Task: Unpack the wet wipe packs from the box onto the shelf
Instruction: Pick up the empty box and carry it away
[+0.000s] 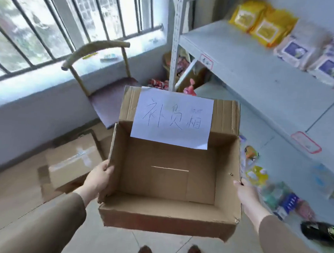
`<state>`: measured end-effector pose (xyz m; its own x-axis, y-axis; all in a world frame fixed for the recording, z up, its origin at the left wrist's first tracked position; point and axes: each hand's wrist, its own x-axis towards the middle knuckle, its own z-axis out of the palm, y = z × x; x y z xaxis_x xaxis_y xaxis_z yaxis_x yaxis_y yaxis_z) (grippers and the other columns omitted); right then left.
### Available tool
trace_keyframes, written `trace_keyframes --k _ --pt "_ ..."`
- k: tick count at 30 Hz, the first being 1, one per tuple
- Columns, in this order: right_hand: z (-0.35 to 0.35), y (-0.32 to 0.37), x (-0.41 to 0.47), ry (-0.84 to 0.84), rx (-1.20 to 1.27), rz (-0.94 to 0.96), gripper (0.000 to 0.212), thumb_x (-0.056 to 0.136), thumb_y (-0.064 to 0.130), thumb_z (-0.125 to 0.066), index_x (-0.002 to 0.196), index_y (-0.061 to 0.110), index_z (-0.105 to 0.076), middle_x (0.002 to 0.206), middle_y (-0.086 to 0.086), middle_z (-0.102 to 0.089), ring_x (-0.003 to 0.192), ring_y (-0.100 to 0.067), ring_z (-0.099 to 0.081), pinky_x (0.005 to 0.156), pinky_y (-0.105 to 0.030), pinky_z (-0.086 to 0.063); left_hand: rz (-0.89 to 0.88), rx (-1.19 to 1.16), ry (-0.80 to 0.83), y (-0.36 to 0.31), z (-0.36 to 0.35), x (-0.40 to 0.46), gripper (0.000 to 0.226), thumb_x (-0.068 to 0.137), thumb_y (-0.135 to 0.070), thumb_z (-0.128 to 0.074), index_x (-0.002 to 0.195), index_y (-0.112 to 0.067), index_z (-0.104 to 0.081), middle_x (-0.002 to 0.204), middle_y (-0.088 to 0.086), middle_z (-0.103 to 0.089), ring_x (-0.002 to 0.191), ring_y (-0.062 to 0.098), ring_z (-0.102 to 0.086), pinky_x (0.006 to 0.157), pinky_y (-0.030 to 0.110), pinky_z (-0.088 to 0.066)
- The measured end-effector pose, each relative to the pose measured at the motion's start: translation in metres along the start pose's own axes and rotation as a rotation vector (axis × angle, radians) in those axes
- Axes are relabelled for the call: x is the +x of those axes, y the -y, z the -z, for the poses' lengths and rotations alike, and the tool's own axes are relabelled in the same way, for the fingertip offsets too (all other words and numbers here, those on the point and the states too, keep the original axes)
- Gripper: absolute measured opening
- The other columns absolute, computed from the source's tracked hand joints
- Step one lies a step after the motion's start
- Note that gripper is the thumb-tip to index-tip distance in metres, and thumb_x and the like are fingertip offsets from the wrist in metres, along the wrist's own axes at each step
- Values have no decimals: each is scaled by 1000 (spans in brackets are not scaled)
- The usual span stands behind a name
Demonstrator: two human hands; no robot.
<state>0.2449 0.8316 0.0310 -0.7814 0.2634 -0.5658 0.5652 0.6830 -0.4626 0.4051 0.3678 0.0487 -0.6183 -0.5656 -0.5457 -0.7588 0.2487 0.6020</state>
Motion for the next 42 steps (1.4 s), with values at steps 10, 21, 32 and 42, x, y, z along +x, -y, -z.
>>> trace_keyframes --k 10,21,32,42 --pt "-86 322 68 120 -30 320 49 102 34 -50 147 14 -46 152 -9 -45 141 -32 -40 111 -39 -33 102 -211 -162 -12 134 150 29 97 -42 -49 122 -33 -61 120 -9 -66 112 19 -61 106 41 -44" --pt "-187 591 217 235 -87 361 45 104 28 -47 148 16 -44 154 -9 -43 142 -32 -37 113 -39 -28 352 -548 -143 -50 168 342 47 89 -43 -63 134 -30 -58 126 -7 -68 115 16 -64 107 44 -45" --pt "-259 658 292 283 -111 309 42 102 27 -49 142 14 -53 147 -8 -51 133 -30 -46 101 -34 -37 473 -593 -150 -58 163 424 38 95 -36 -60 132 -29 -60 122 -5 -70 109 19 -67 103 43 -49" --pt "-259 655 310 279 -231 343 40 105 26 -46 141 12 -53 143 -12 -55 132 -36 -47 108 -46 -38 427 -556 -98 -80 162 430 18 101 -23 -55 114 -24 -67 103 4 -76 84 20 -70 71 31 -54"
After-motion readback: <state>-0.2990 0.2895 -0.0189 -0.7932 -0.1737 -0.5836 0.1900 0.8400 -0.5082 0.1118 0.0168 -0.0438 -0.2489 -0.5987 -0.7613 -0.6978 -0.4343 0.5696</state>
